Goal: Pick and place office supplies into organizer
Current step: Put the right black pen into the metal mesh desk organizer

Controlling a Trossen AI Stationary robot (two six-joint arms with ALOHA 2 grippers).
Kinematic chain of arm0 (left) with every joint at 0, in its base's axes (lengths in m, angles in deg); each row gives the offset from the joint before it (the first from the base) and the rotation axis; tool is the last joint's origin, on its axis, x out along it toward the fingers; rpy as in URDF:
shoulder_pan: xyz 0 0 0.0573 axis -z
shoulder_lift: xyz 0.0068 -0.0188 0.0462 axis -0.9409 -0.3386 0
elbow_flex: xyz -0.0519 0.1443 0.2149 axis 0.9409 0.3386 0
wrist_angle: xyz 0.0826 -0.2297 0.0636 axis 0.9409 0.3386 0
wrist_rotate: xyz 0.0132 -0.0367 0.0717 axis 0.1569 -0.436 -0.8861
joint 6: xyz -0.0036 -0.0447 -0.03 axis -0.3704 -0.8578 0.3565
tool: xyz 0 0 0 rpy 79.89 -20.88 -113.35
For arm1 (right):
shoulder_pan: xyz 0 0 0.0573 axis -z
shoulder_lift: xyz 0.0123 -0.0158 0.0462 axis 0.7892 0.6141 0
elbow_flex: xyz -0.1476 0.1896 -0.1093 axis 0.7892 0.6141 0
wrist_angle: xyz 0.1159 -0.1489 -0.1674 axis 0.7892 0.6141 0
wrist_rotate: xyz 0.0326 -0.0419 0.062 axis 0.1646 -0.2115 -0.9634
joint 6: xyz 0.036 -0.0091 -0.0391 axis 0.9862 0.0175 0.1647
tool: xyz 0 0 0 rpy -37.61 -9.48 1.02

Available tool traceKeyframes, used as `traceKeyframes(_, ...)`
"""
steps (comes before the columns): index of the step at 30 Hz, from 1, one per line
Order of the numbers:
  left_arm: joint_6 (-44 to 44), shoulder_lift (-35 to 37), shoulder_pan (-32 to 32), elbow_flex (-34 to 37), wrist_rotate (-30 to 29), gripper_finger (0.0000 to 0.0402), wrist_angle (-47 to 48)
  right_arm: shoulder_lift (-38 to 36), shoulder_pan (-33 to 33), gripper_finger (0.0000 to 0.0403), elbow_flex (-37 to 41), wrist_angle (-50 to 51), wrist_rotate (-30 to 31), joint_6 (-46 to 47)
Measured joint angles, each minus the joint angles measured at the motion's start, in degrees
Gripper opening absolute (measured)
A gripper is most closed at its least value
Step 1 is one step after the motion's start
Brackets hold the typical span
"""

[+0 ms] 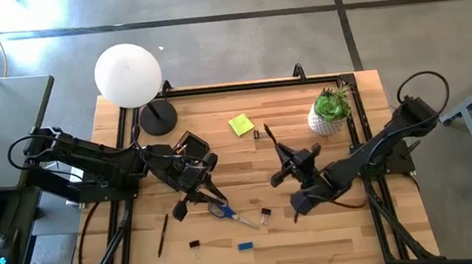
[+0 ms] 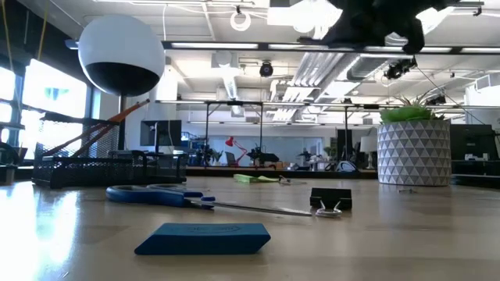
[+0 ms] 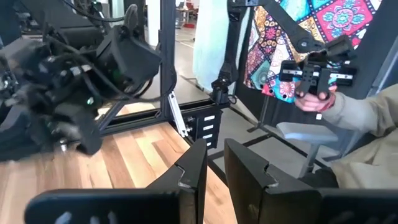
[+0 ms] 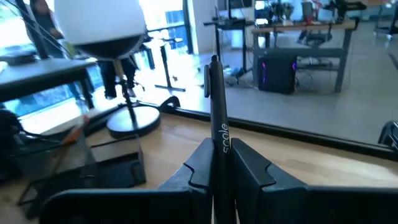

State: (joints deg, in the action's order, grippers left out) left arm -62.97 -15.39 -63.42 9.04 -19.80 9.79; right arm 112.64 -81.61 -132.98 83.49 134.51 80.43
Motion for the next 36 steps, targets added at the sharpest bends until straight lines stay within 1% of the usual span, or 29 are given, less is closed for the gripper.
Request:
traceKeyframes(6, 0.12, 0.02, -0.02, -0.01, -0.45, 0.0046, 0.23, -0.51, -2.04, 0.0023, 0.00, 0.27, 0.55, -0.22)
traceKeyframes(8, 1.15, 0.02, -0.02, -0.01, -3.19, 0.0046, 1.32, -0.51, -2.71, 0.0023, 0.00, 0.22, 0.52, -0.22)
traceKeyframes(13, 3.91, 0.02, -0.67, -0.01, -12.55, 0.0046, 5.57, -0.51, -4.41, 0.0021, 0.00, 0.22, 0.80, -0.24)
traceKeyframes(15, 3.78, 0.02, -1.80, -0.01, -14.15, 0.0046, 6.45, -0.51, -4.98, 0.0022, 0.00, 0.05, 1.11, -1.05)
traceKeyframes(22, 1.75, 0.05, -7.07, 0.48, -14.60, 0.0046, 8.82, -0.51, -5.83, 0.0022, 0.00, -1.65, 1.23, -3.04)
traceKeyframes(27, 1.02, 0.04, -11.16, 3.23, -15.50, 0.0046, 6.92, -0.51, -5.83, 0.0023, 0.00, -1.85, 0.95, -3.47)
traceKeyframes(33, -0.40, 0.04, -15.01, 4.95, -16.25, 0.0046, 5.32, -0.51, -5.81, 0.0024, 0.00, -5.98, -0.29, -8.07)
traceKeyframes(36, -0.35, 0.04, -15.86, 6.11, -18.89, 0.0046, 3.63, -0.51, -5.33, 0.0023, 0.00, -8.07, -1.65, -10.72)
